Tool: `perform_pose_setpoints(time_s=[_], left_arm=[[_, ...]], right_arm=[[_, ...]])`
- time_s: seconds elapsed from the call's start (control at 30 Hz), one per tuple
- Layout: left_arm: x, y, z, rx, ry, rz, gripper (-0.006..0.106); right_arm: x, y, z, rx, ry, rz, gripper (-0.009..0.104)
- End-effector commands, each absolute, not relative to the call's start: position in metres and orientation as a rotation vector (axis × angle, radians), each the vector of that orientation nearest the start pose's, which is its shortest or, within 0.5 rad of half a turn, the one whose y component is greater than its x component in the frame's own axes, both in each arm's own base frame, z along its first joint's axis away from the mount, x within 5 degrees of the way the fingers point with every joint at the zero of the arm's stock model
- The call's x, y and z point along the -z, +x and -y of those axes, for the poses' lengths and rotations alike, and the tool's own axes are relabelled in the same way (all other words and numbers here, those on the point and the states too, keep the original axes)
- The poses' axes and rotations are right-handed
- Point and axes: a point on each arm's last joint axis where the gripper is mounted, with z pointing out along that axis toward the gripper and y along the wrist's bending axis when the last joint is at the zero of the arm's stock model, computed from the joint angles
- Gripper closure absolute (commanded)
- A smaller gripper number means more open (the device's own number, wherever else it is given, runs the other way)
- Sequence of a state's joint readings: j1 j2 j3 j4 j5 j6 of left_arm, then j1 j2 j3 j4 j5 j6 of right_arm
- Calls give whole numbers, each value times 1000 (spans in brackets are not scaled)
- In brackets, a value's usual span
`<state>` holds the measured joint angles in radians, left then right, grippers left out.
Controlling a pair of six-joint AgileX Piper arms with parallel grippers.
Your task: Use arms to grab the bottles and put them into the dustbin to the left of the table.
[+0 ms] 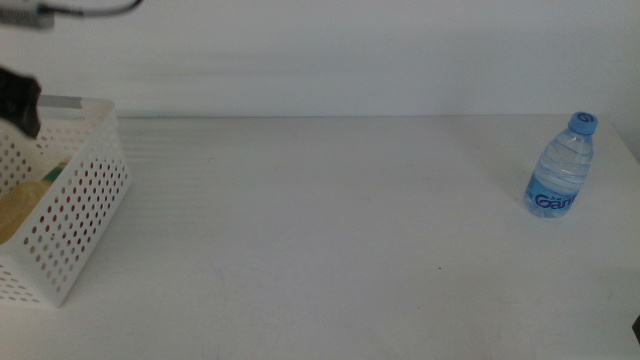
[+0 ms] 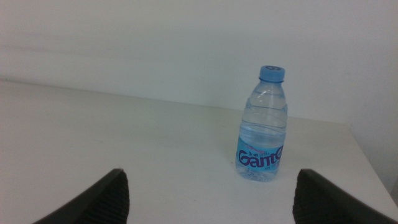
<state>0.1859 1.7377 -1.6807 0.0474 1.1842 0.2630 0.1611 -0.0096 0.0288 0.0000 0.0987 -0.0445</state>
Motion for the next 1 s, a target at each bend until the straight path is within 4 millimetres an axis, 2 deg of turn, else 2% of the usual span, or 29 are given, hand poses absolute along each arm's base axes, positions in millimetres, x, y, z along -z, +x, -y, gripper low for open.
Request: perform_pose_setpoints(time_s=[0.0, 0.1, 0.3, 0.53, 0.63, 0.73, 0.83, 0.97], left_arm=[[-388, 345, -55, -142, 95, -2549, 10], [-406, 326, -36, -43, 114, -2425, 10], [-419, 279, -1, 53, 188, -2217, 10], [-408, 221, 37, 205, 314, -2163, 10], [-405, 205, 43, 237, 347, -2153, 10], [-401, 192, 52, 247, 462, -2126, 10], [-400, 183, 59, 242, 585, -2085, 10], [-398, 172, 68, 304, 644, -2046, 10]], right_arm=[[-206, 54, -8, -76, -162, -1482, 24], [-206, 54, -8, -76, -162, -1482, 24], [-206, 54, -8, -76, -162, -1482, 24], [-206, 54, -8, -76, -162, -1482, 24], [-206, 54, -8, -76, -162, -1482, 24], [-206, 54, -8, -76, -162, -1482, 24], [-206, 54, -8, -76, -162, -1482, 24], [-206, 54, -8, -76, -162, -1482, 24]])
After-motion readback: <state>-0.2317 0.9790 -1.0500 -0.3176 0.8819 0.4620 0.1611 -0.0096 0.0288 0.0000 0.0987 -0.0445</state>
